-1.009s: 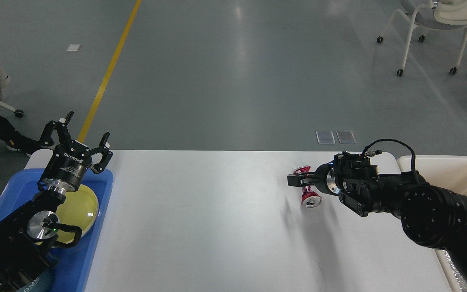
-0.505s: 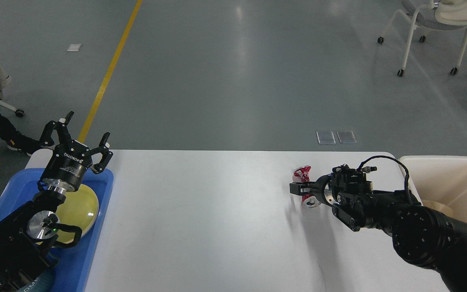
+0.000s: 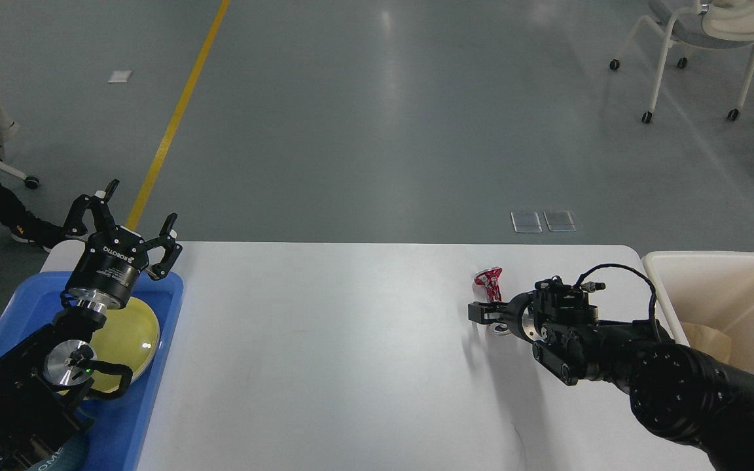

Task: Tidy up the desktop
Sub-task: 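Lift the red can and drop it into the bin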

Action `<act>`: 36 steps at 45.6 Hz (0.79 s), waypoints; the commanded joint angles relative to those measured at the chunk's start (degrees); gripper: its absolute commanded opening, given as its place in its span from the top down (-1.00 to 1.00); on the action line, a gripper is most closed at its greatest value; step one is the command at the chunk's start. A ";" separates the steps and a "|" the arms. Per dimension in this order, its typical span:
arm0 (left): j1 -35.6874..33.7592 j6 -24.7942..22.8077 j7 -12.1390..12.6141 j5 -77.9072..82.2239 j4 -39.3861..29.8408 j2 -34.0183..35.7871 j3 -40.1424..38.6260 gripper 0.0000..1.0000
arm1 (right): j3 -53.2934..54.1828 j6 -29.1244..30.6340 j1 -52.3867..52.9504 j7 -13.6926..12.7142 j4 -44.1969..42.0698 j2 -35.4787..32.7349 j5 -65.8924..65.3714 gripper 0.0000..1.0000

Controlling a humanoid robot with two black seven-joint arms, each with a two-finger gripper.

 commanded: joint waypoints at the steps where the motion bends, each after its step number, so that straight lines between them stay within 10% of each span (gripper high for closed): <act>1: -0.01 0.06 -0.02 0.00 0.00 0.00 0.00 -1.00 | 0.00 -0.09 -0.30 -0.12 0.01 0.01 0.00 -0.55; 7: -0.01 -0.03 0.07 0.00 0.00 0.00 0.00 -1.00 | 0.00 -0.09 -0.30 -0.12 0.01 0.01 -0.09 -0.05; 14: -0.01 -0.03 -0.02 0.00 0.00 0.00 0.00 -1.00 | 0.00 -0.09 -0.56 -0.12 0.10 0.01 -0.09 0.10; 23: -0.01 -0.03 0.07 0.00 0.00 0.00 0.00 -1.00 | 0.00 0.00 -0.56 -0.04 0.27 -0.08 -0.17 1.00; 36: -0.01 0.06 0.07 0.00 0.00 0.00 0.00 -1.00 | -0.17 0.44 1.19 0.31 1.24 -1.31 -1.76 1.00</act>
